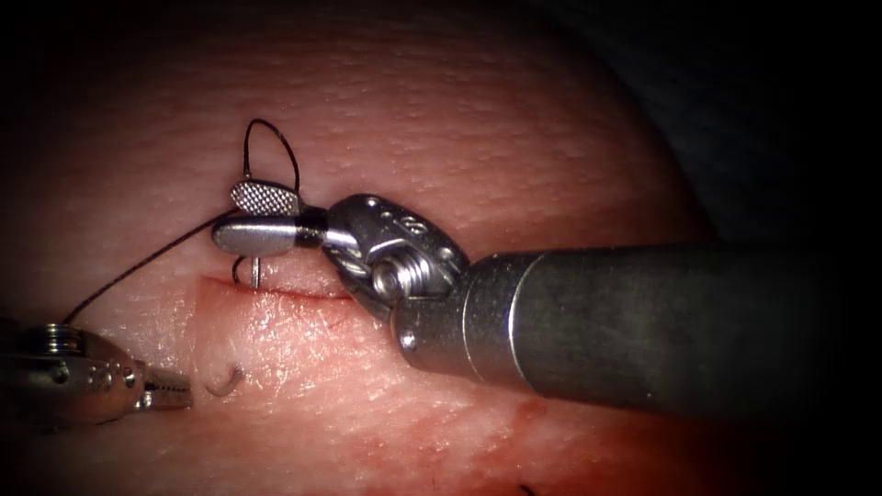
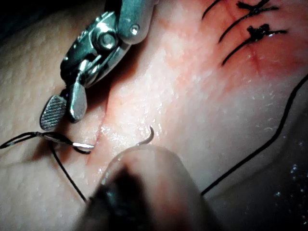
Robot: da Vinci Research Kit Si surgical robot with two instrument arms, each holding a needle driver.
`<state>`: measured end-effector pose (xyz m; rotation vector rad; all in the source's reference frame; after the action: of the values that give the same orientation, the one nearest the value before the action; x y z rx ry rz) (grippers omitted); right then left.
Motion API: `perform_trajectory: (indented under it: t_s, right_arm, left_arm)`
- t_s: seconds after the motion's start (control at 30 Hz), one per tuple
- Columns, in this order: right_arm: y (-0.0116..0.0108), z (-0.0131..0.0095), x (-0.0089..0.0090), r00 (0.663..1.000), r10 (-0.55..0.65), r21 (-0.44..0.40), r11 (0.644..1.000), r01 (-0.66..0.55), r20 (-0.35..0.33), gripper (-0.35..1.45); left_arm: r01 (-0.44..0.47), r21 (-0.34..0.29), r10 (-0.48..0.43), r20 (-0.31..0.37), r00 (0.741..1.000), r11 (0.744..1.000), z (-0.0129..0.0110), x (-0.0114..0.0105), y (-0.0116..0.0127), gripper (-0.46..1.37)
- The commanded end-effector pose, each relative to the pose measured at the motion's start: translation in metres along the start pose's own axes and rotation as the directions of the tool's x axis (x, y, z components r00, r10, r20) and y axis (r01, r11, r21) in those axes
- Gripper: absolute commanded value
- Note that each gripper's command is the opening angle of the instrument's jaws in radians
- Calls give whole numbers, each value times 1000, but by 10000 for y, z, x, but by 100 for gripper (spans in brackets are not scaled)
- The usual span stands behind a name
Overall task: Wound Closure
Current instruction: Pass the needle through the bottom of the cut with the right driver
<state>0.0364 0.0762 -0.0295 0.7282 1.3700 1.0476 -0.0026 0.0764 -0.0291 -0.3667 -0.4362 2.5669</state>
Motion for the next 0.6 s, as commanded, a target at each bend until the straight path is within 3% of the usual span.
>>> perform_trajectory:
  t_s: [0.03,0.33,0.5,0.6]
  right_arm:
    - [4,0,0,1000,-1,-4,1000,1,6,99]
    - [30,7,-1,1000,-15,-19,1000,15,-1,97]
    - [40,-3,7,1000,-14,-24,1000,14,-3,98]
    - [45,-3,2,1000,-21,-24,999,21,-2,98]
  left_arm:
    - [0,-8,0,0,1000,1000,0,0,0,-35]
    - [0,-8,0,0,1000,1000,0,0,0,-35]
    - [0,-8,0,0,1000,1000,0,-1,1,-35]
    - [0,-7,0,0,1000,1000,0,0,1,-35]
